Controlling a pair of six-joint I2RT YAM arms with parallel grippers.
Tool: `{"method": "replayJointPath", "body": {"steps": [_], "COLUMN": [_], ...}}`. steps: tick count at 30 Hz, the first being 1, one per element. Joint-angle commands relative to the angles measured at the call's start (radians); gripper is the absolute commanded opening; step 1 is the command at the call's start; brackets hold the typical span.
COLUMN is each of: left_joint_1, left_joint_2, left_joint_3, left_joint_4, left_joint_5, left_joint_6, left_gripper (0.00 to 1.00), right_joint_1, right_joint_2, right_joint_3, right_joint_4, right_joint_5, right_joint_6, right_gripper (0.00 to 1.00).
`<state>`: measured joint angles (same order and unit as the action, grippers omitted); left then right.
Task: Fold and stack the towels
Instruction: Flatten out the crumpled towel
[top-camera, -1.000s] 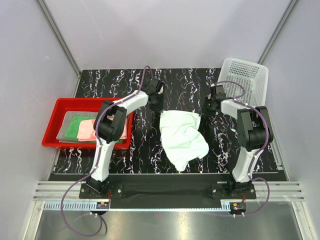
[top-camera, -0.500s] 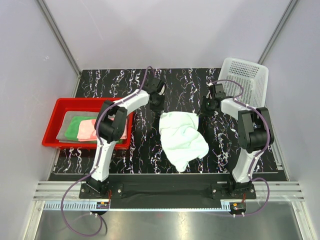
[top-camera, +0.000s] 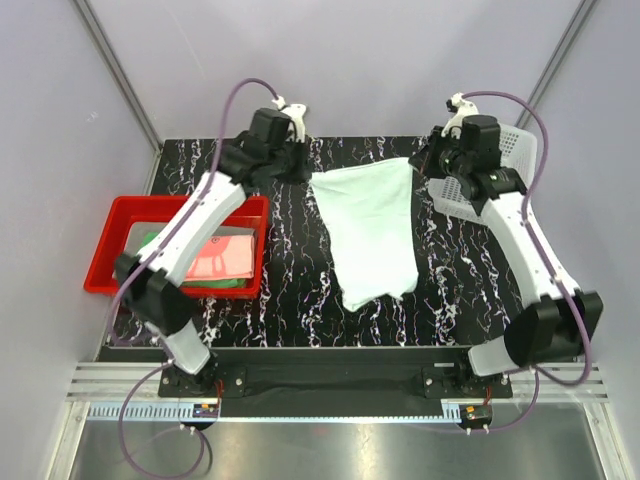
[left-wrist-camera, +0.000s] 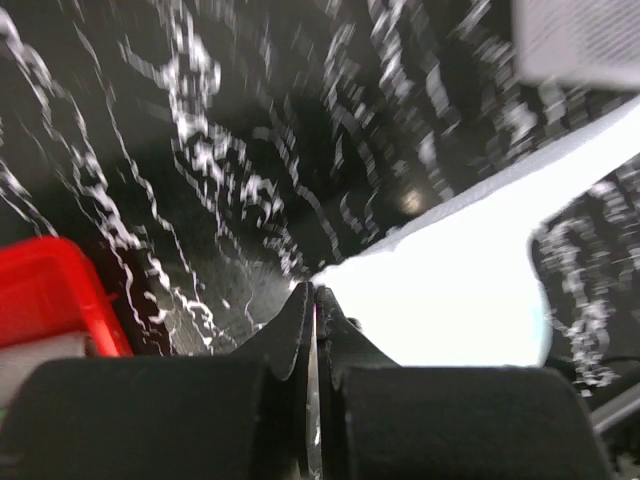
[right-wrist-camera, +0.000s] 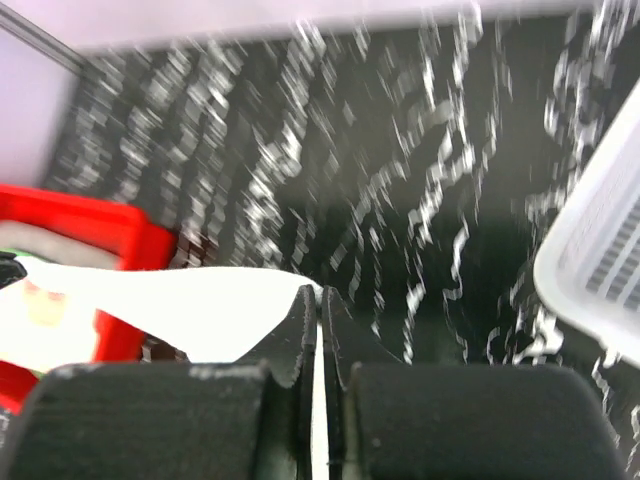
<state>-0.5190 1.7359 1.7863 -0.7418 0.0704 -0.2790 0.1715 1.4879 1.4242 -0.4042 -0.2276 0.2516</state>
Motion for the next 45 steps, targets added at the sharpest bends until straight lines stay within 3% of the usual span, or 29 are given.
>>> {"method": "replayJointPath", "body": {"steps": [1, 11, 19, 24, 29, 33, 39, 45], "left_joint_1": [0.004, -0.025, -0.185, -0.243, -0.245, -0.225, -0.035, 0.145], "left_joint_2": [-0.1, -0.416, -0.665, -0.705, -0.656, -0.517, -0.287, 0.025], "left_joint_3": [0.027, 0.05, -0.103, -0.076, -0.044, -0.011, -0.007, 0.09], "left_joint_4": [0.005, 0.052, 0.176, 0.163, 0.122, 0.09, 0.163, 0.271], "left_joint_5": [-0.004, 0.189, 0.295, 0.286, 0.182, 0.088, 0.118, 0.232], "left_joint_6": [0.023, 0.047, 0.021, -0.008, 0.017, 0.052, 0.064, 0.093], "left_gripper": [0.0, 0.0, 0.0, 0.0, 0.0, 0.0, 0.0, 0.0], "right_joint_1": [0.006, 0.01, 0.01, 0.008, 0.01, 0.008, 0.008, 0.003], "right_joint_2": [-0.09, -0.42, -0.794, -0.851, -0.789, -0.669, -0.382, 0.01], "right_joint_3": [0.067, 0.07, -0.09, -0.052, -0.008, -0.03, -0.087, 0.001], "right_joint_4": [-0.039, -0.053, -0.044, -0.041, -0.053, -0.027, 0.181, 0.387], "right_joint_5": [-0.039, -0.134, -0.202, -0.239, -0.173, -0.063, -0.007, -0.044], "right_joint_6": [-0.032, -0.023, 0.015, 0.071, 0.032, -0.044, -0.135, -0.17], "right_gripper": [0.0, 0.0, 0.0, 0.0, 0.0, 0.0, 0.0, 0.0]}}
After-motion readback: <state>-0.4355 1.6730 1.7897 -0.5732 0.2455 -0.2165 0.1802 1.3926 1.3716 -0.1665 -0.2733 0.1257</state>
